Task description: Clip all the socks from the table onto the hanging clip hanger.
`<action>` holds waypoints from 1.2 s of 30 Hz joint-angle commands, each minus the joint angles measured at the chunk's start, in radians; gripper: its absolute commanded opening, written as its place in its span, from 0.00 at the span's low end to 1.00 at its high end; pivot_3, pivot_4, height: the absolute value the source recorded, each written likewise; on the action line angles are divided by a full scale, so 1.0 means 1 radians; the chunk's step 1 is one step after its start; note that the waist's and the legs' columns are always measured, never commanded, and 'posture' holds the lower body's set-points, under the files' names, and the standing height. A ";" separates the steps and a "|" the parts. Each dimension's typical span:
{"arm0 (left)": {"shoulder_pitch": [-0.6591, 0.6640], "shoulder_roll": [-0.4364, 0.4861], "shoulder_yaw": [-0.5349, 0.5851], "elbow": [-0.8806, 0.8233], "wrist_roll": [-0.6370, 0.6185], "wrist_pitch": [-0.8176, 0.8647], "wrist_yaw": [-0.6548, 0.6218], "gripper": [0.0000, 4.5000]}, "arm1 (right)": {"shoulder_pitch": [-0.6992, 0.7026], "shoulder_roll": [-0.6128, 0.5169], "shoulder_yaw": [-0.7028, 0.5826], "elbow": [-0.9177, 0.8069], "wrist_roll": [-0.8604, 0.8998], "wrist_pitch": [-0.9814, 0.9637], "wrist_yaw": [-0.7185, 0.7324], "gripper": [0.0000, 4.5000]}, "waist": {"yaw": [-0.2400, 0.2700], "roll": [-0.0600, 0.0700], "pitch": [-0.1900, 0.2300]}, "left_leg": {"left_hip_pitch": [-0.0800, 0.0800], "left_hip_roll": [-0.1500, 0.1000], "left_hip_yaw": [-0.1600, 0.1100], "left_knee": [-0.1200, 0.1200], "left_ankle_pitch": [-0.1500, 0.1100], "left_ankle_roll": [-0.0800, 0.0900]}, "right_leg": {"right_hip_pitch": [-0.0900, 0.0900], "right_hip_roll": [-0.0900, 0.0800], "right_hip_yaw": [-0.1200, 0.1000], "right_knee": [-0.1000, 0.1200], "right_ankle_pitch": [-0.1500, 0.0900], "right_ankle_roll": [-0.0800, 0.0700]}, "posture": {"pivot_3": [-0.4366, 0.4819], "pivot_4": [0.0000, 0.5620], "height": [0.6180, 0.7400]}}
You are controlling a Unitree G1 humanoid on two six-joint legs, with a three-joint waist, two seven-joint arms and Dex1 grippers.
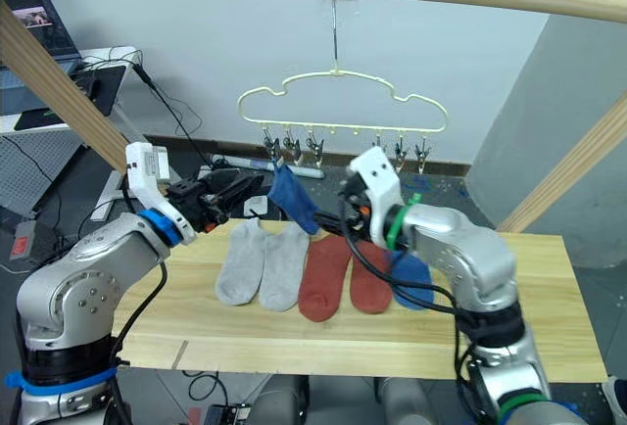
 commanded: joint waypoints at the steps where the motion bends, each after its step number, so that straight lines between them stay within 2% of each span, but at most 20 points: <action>1: 0.049 0.004 0.003 -0.092 0.044 -0.093 -0.032 0.67 | 0.060 -0.042 -0.074 -0.124 0.067 -0.037 0.040 0.76 | 0.001 0.000 0.000 | 0.000 0.000 0.000 0.000 0.000 0.000 | 0.000 0.000 0.000 0.000 0.000 0.000 | 0.51 0.38 1.00; 8: 0.139 -0.022 -0.005 -0.149 0.079 -0.195 -0.069 0.67 | 0.192 -0.091 -0.136 -0.223 0.112 -0.107 0.051 0.76 | 0.005 -0.001 -0.001 | 0.000 0.000 0.000 0.001 0.000 0.000 | 0.000 0.000 0.000 0.000 0.000 0.001 | 0.51 0.34 1.00; 14: 0.190 -0.016 0.005 -0.178 0.078 -0.238 -0.110 0.67 | 0.246 -0.137 -0.177 -0.245 0.134 -0.152 0.055 0.76 | 0.014 -0.001 -0.002 | 0.000 0.000 0.000 0.003 0.000 0.000 | 0.001 0.000 0.000 0.001 -0.001 0.002 | 0.51 0.32 1.00; 17: 0.200 -0.010 0.014 -0.187 0.084 -0.269 -0.128 0.67 | 0.233 -0.145 -0.180 -0.236 0.139 -0.154 0.028 0.76 | 0.016 -0.002 -0.002 | 0.000 0.000 0.000 0.005 0.000 0.000 | 0.002 0.000 0.000 0.001 -0.001 0.002 | 0.53 0.30 1.00; 19: 0.196 -0.006 0.015 -0.192 0.111 -0.308 -0.134 0.67 | 0.193 -0.112 -0.172 -0.237 0.147 -0.127 -0.027 0.76 | 0.016 -0.002 -0.002 | 0.000 0.000 0.000 0.008 0.000 0.000 | 0.003 0.000 0.000 0.001 -0.001 0.002 | 0.53 0.30 1.00; 25: 0.127 -0.042 -0.035 -0.163 0.206 -0.297 -0.018 0.67 | 0.137 -0.061 -0.122 -0.261 0.148 -0.099 -0.122 0.76 | 0.023 -0.003 -0.003 | 0.000 0.000 0.000 0.015 0.001 0.000 | 0.005 0.002 0.001 0.002 -0.001 0.002 | 0.55 0.33 1.00; 36: -0.003 -0.158 -0.185 -0.074 0.302 -0.231 0.090 0.67 | -0.009 -0.163 -0.207 -0.233 0.328 -0.010 -0.063 0.76 | 0.025 -0.003 -0.003 | -0.001 0.000 0.000 0.016 0.001 0.000 | 0.005 0.001 0.002 0.002 0.003 0.001 | 0.52 0.36 1.00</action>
